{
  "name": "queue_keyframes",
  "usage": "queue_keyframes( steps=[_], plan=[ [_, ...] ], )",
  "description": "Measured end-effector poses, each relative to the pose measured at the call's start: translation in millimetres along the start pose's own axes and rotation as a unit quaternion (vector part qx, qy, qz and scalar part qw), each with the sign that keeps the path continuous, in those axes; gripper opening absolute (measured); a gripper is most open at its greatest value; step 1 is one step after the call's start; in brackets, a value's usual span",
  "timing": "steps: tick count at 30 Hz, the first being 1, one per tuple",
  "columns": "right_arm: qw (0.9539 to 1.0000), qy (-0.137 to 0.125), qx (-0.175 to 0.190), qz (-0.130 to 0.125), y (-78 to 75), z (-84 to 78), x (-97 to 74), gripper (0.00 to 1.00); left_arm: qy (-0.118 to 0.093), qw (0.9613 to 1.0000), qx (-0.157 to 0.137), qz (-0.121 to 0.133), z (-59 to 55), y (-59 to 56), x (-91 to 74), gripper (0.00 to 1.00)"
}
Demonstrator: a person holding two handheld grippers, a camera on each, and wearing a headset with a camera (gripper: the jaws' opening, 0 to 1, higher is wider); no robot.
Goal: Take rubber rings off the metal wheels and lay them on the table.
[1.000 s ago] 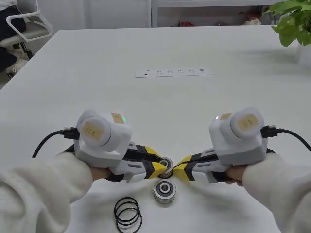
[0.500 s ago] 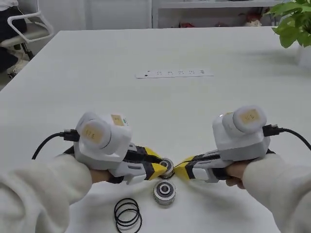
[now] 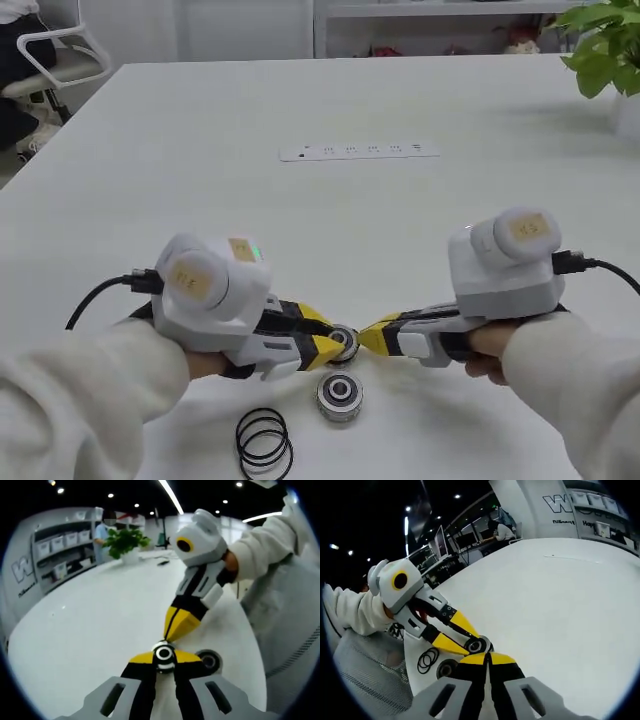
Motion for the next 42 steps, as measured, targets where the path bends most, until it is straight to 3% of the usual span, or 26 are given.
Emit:
queue_keyframes(
  steps=[18, 42],
  plan=[
    [1.0000, 0.000, 0.008, 0.003, 6.1, 3.9, -0.7, 0.00, -0.004, 1.0000, 0.006, 0.005, 0.4, -0.7, 0.2, 0.14],
    [0.9996, -0.008, -0.018, 0.022, 14.3, 9.2, -1.2, 0.00, -0.008, 0.9999, 0.005, 0.005, 0.4, -0.4, 1.1, 0.14]
  ],
)
Point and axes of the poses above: the centre of the closed fingertips' face, and the gripper's own axes: x roughly forward along the fingers, y roughly to its left, z roughly out of its top, the point moved 5 cm from there along -x, roughly backward along the fingers, and after that the axes turned 10 degrees about y, right-handed, at the moved point
